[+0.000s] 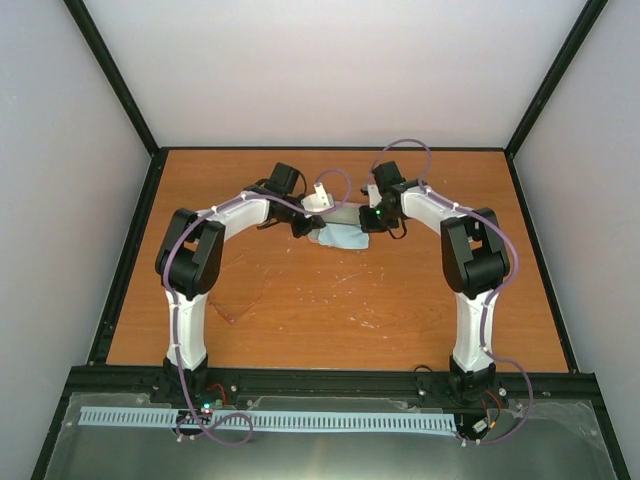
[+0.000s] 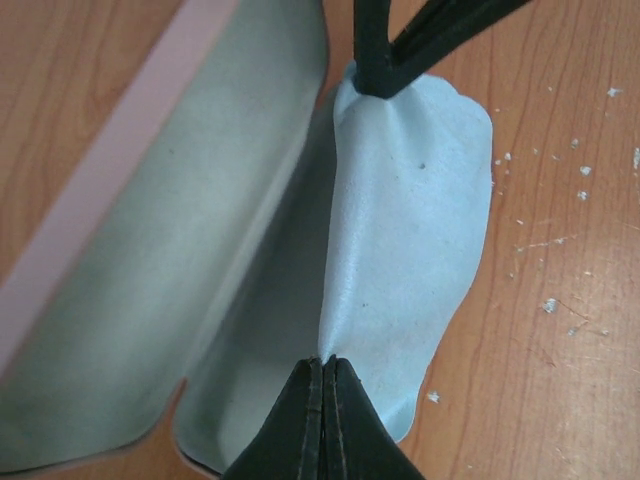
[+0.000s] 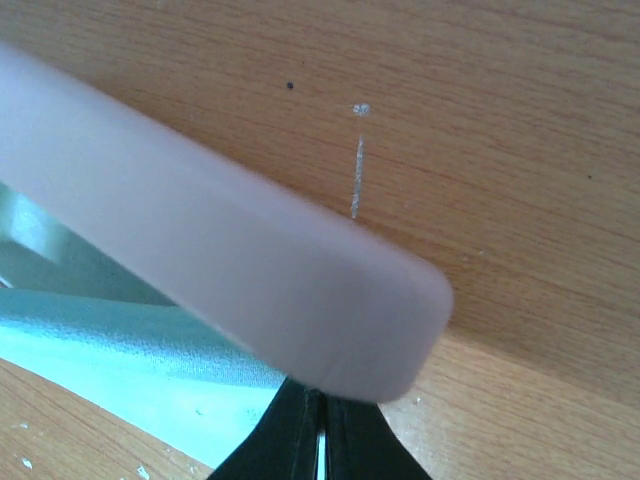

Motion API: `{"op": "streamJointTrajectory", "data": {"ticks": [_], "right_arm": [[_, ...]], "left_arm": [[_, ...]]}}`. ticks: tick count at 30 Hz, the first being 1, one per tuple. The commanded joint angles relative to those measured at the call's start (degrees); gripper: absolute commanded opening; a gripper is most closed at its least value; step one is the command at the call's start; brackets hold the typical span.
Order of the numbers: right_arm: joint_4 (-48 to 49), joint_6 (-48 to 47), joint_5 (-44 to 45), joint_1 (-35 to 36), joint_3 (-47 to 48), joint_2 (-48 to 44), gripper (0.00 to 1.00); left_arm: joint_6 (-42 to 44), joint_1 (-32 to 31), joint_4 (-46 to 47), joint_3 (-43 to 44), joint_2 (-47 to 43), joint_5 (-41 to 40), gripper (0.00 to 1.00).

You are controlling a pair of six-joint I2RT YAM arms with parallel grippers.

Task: Organize the sunglasses
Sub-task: Place the glasses cleaning cloth in the sunglasses case.

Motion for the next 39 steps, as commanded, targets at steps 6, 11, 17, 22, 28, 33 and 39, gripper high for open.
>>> {"op": "streamJointTrajectory", "data": {"ticks": [6,11,17,22,28,33,39], "right_arm": [[-0.8,0.9,0.9,0.7,2.9,2.0,0.03],[-1.0,1.2,1.2,0.9,4.2,2.6,0.03],[-1.5,1.2,1.4,1.1,5.7,3.7,0.03],[-1.8,1.5,1.5,1.5,6.4,4.6,0.03],[-1.5,2.1,2.0,2.1,6.9,5.1,0.03],[-1.5,2.7,3.4,2.4,7.2,5.2,0.03],[-0.7,3.8,6.0,2.4,6.3,4.4,0.03]], "left_arm": [[3.4,1.8,-2.4,3.8,2.0,0.7,0.01],[3.6,2.0,-2.7,3.7,2.6,0.9,0.01],[3.7,2.5,-2.2,3.6,2.9,0.9,0.01],[4.1,3.1,-1.7,3.7,3.1,0.8,0.01],[4.7,3.6,-1.5,3.8,3.6,0.4,0.01],[4.8,4.0,-1.1,4.1,4.0,0.7,0.02],[4.5,4.1,-1.2,5.9,5.1,1.6,0.03]]}}
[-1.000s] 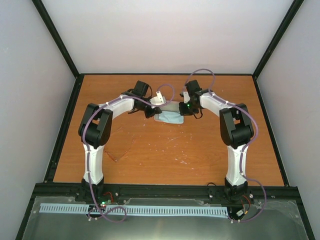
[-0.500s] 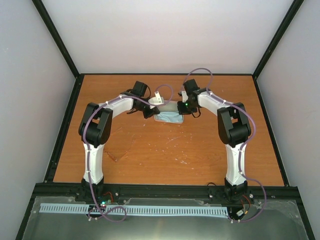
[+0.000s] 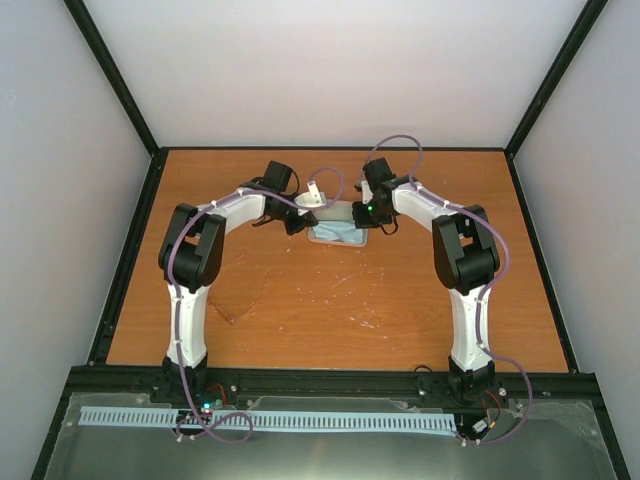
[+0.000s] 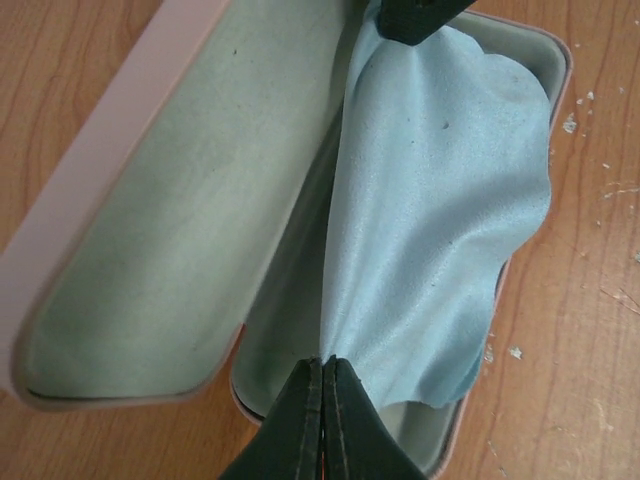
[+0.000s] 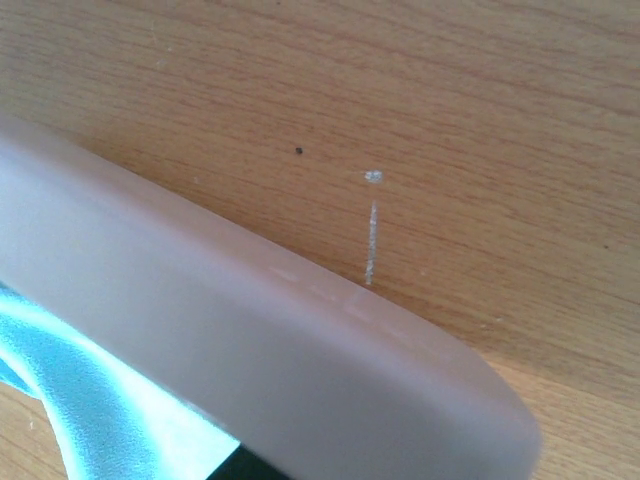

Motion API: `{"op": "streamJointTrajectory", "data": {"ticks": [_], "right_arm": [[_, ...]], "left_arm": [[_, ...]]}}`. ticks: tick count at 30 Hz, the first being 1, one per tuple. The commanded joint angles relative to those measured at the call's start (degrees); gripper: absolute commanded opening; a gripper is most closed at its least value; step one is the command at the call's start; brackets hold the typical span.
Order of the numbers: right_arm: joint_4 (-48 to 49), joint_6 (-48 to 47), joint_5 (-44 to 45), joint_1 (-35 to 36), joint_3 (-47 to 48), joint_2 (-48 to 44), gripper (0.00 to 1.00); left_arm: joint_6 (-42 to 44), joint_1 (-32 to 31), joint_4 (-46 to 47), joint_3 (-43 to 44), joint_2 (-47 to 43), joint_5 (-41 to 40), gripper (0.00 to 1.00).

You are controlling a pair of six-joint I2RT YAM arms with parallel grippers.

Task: Organize the sunglasses
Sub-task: Place the glasses cleaning cloth in the sunglasses case.

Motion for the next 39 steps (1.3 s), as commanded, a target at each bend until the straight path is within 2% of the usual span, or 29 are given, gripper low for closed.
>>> {"op": "streamJointTrajectory", "data": {"ticks": [1,27,33,37,39], "right_arm": [[0.5,1.4,3.1,0.5,0.1,0.2,0.03],[7.2,4.2,5.9,0.5,-5.8,-4.9,0.03],[7.4,4.5,5.4,0.5,-6.1,-5.1,0.11],[7.7,5.0,5.7,0.7,-6.9,-5.6,0.26],[7.9,5.1,6.0,0.8,-7.4,-6.0,0.28]], "left_arm": [[1.3,0.8,0.2,3.5,1.7,1.8,0.03],[-0.6,0.1,-0.9,5.0,3.1,3.5,0.11],[-1.0,0.1,-1.1,4.2,3.0,3.2,0.16],[-1.4,0.1,-1.0,3.9,2.8,3.0,0.26],[-1.7,0.1,-1.0,3.8,2.6,2.9,0.33]]}}
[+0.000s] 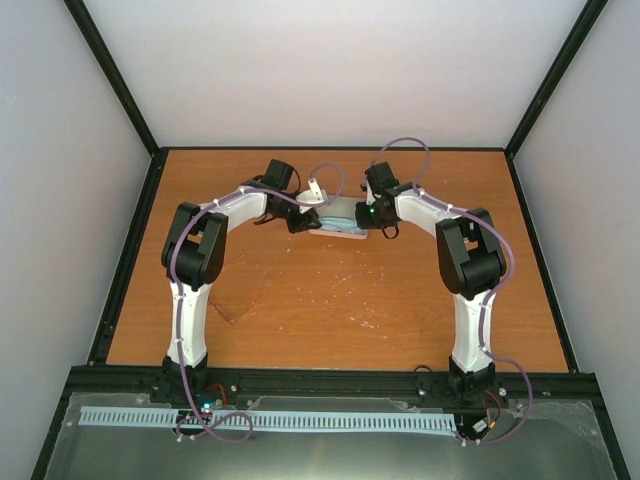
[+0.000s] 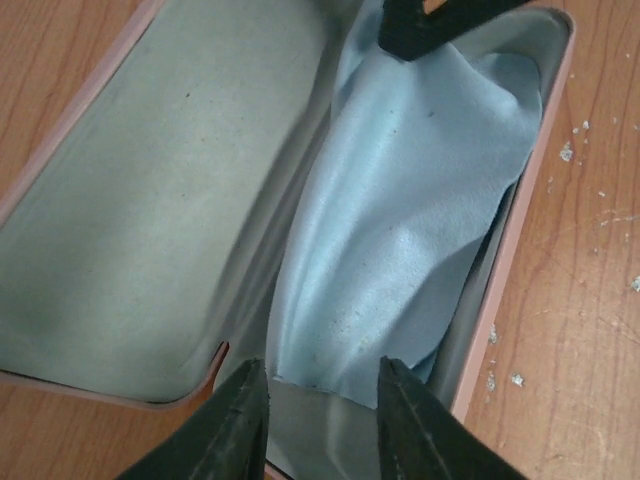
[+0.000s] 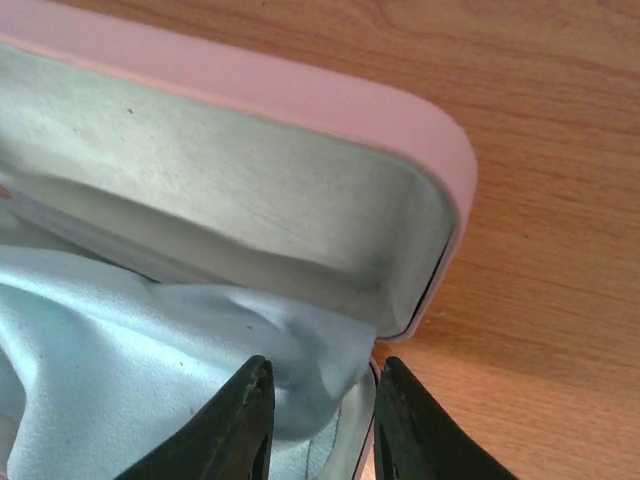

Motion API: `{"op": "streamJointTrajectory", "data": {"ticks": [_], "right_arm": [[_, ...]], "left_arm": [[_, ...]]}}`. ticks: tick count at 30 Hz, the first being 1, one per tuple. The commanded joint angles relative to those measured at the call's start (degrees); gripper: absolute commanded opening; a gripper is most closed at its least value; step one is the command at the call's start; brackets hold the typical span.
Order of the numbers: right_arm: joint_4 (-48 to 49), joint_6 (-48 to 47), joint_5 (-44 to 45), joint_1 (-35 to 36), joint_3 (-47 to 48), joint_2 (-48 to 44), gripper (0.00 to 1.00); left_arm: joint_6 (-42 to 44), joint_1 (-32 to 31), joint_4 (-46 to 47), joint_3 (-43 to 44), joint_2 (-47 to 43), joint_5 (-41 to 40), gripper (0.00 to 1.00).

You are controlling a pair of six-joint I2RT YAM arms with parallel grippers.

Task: Organize the sunglasses
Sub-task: Place the glasses cleaning cloth in the sunglasses case.

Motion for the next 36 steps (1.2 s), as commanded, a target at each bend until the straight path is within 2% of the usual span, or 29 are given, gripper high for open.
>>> {"op": "streamJointTrajectory", "data": {"ticks": [1,6,12,15,16,17,18,19,22,25,28,33,36], "right_arm": [[0.6,0.5,1.0,0.7,-1.6,-2.9,0.29],[1.4,1.1,3.3,1.0,-3.2,-4.8,0.38],[3.1,1.9,9.1,1.4,-6.1,-10.4,0.50],[4.1,2.3,10.1,1.4,-7.3,-13.3,0.51],[4.6,2.3,9.9,1.4,-7.9,-14.2,0.50],[5.2,2.5,9.6,1.5,-8.4,-14.9,0.44],[5.7,2.4,9.2,1.6,-9.0,-15.5,0.31],[6.1,2.3,8.4,1.7,-9.4,-15.7,0.23],[7.1,1.9,3.9,1.8,-10.0,-15.0,0.12],[7.6,1.6,0.5,2.9,-10.0,-13.3,0.08],[7.1,1.6,-2.2,3.9,-9.6,-11.2,0.06],[6.3,1.3,-5.1,5.3,-9.7,-8.4,0.05],[6.5,1.3,-5.9,5.7,-10.3,-7.9,0.06]], "left_arm": [[-0.6,0.0,-0.5,1.1,0.5,0.7,0.36],[-1.3,0.0,0.2,0.3,-0.1,0.2,0.52],[-2.5,0.0,0.5,-0.1,-0.8,0.0,0.51],[-3.4,-0.1,0.8,-0.7,-1.0,0.2,0.48],[-3.7,-0.1,1.0,-1.1,-1.1,0.3,0.47],[-3.9,-0.1,1.3,-1.3,-1.2,0.3,0.45],[-4.1,-0.1,1.5,-1.4,-1.2,0.4,0.43],[-4.2,-0.1,1.6,-1.4,-1.1,0.4,0.39],[-4.4,-0.2,2.5,-1.4,-0.9,0.2,0.29],[-4.7,-0.3,3.1,-1.1,-0.9,-0.2,0.21],[-4.9,-0.5,3.6,-1.4,-0.9,-0.3,0.18],[-5.8,-0.8,4.3,-3.1,-1.3,-0.4,0.18],[-6.3,-1.0,4.9,-4.5,-1.8,-0.6,0.23]]}}
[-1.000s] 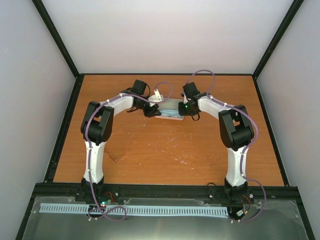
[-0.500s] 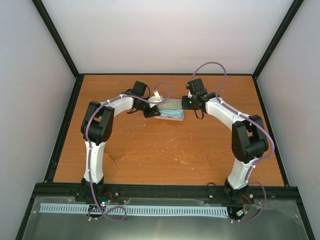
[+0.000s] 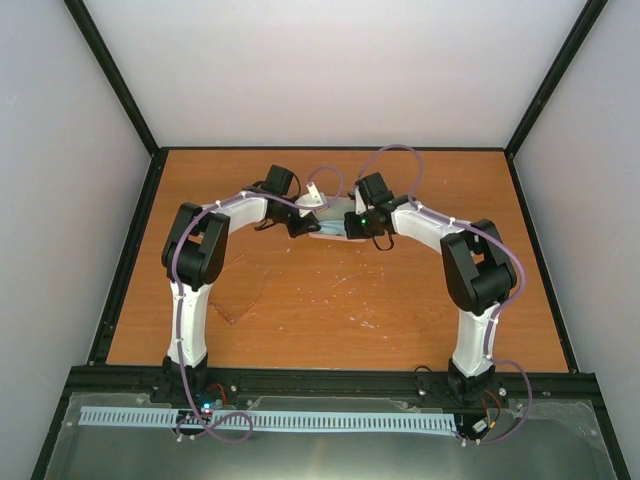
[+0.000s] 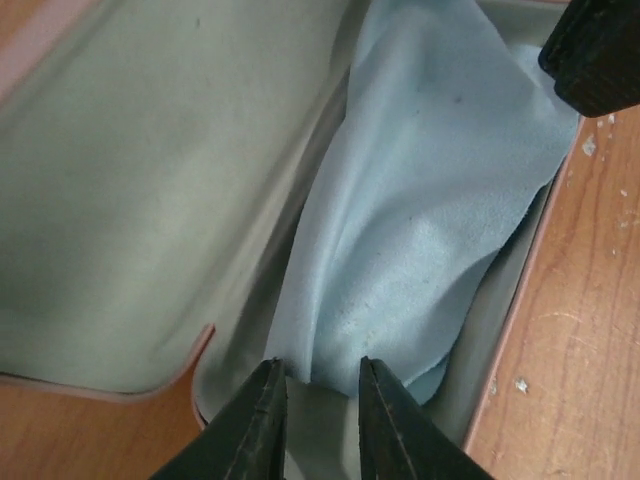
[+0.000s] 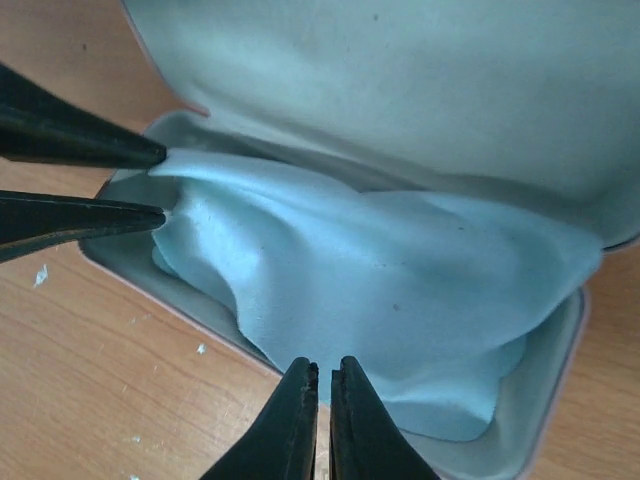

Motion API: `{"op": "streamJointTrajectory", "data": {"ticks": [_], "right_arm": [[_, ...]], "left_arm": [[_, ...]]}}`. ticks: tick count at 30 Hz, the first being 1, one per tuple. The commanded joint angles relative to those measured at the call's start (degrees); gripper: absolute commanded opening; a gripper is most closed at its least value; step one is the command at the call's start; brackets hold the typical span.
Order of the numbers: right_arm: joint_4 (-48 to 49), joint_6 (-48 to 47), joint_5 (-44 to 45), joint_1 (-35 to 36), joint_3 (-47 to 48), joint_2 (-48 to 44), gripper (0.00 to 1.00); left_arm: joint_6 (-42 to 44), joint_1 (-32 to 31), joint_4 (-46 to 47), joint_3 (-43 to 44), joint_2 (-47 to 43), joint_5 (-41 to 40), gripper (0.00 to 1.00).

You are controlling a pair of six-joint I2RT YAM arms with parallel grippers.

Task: Organize the sunglasses
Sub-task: Place the glasses cleaning cloth in the sunglasses case, then adjust the glasses cleaning cloth in the sunglasses case.

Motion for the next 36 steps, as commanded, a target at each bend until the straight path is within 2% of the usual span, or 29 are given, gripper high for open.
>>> {"op": "streamJointTrajectory", "data": {"ticks": [1,4,6,15,18,23,36], "right_arm": [[-0.1,-0.4,-2.8,0.8,-1.0,0.8,0.06],[-0.8,-0.4,-3.2,0.9,-1.8,1.7,0.06],[-1.3,-0.1,-2.8,0.9,-2.2,2.5,0.05],[-2.3,-0.9,0.7,0.9,-1.4,6.6,0.05],[-2.6,-0.8,1.3,0.9,-0.4,7.5,0.05],[-3.0,-0.8,2.1,0.9,0.1,8.3,0.05],[-3.7,-1.0,3.1,0.9,0.2,8.3,0.05]], "left_arm": [[-1.3,-0.4,1.4,-2.0,-1.9,0.0,0.27],[-1.9,-0.5,2.4,-3.3,-2.4,-0.3,0.44],[-2.3,-0.6,2.8,-3.7,-2.8,-0.5,0.50],[-3.9,-0.6,4.4,-3.4,-4.5,-1.7,0.54],[-4.1,-0.6,4.9,-3.2,-4.9,-2.1,0.47],[-4.0,-0.6,3.5,-2.5,-5.2,0.6,0.03],[0.5,-1.6,-2.3,-4.8,-5.9,8.9,0.01]]}}
